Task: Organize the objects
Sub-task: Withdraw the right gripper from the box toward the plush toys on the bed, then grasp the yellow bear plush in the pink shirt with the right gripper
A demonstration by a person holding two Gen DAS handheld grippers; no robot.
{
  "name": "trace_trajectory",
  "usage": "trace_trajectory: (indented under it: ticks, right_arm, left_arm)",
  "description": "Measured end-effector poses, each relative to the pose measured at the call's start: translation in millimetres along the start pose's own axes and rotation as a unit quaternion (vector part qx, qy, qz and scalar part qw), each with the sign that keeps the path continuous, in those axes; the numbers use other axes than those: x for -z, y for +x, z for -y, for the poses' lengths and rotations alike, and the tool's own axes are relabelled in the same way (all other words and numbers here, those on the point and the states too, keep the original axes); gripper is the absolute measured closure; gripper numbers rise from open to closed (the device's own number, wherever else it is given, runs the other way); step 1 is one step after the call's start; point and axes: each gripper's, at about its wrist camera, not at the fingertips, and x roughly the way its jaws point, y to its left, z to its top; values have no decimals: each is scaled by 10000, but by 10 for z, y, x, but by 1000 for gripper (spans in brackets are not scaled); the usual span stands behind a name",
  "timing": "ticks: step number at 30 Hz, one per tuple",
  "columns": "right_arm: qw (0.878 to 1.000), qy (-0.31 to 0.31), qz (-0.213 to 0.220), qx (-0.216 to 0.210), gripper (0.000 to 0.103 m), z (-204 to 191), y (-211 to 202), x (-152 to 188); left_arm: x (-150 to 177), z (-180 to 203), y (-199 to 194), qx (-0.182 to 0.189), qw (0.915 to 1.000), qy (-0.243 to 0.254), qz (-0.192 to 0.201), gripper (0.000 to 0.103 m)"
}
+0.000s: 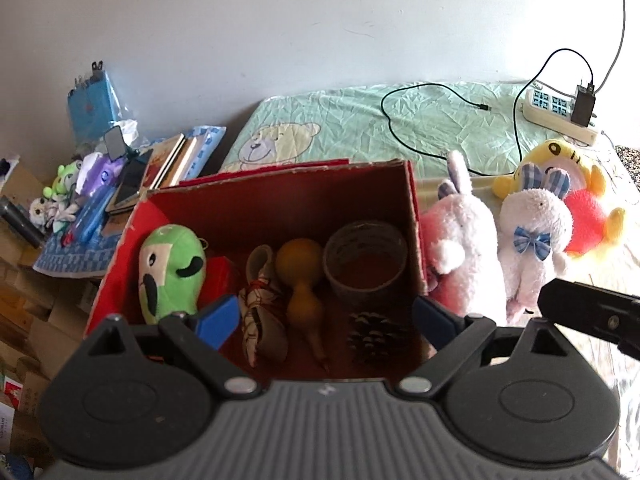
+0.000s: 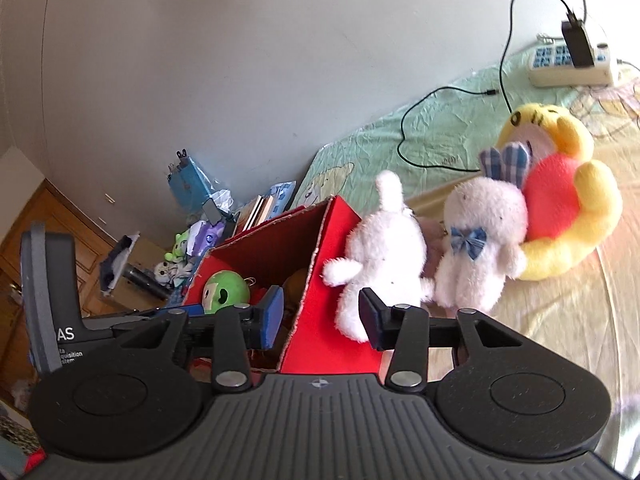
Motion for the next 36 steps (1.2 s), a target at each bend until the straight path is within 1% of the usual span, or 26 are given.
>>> trace_trajectory:
  ticks: [5,10,15,22,29,33,36]
  right_arm:
    - [9998,175,-82,-24,57,183,-44,-24]
    - [9995,291,-85,2,57,328,-116,-46]
    - [9993,356,-123,49,57,469,-179,-47]
    - [9980,599,-122,184,57,723,-293,-41]
    - [9954,851,-67,424,57,1050,-429,-13]
    - [9921,1086,22,630,57,1290,-510,9]
    - [9887,1291,144,746,57,1461,-568,-12]
  left_arm:
    - [-11,170,-97,1,9999,104,67,11]
    - [-27,379,-180,154,9993,287,197,11]
    - [-37,587,-177,319,9984,441,155,11]
    - [-4,864,-155,621,9961,625,64,10]
    - [71,1082,-169,1060,9917,714,151,8]
    - [146,1195,-89,1559,9847,783,49,8]
    - [200,1292,-23,1882,9784,855,83,8]
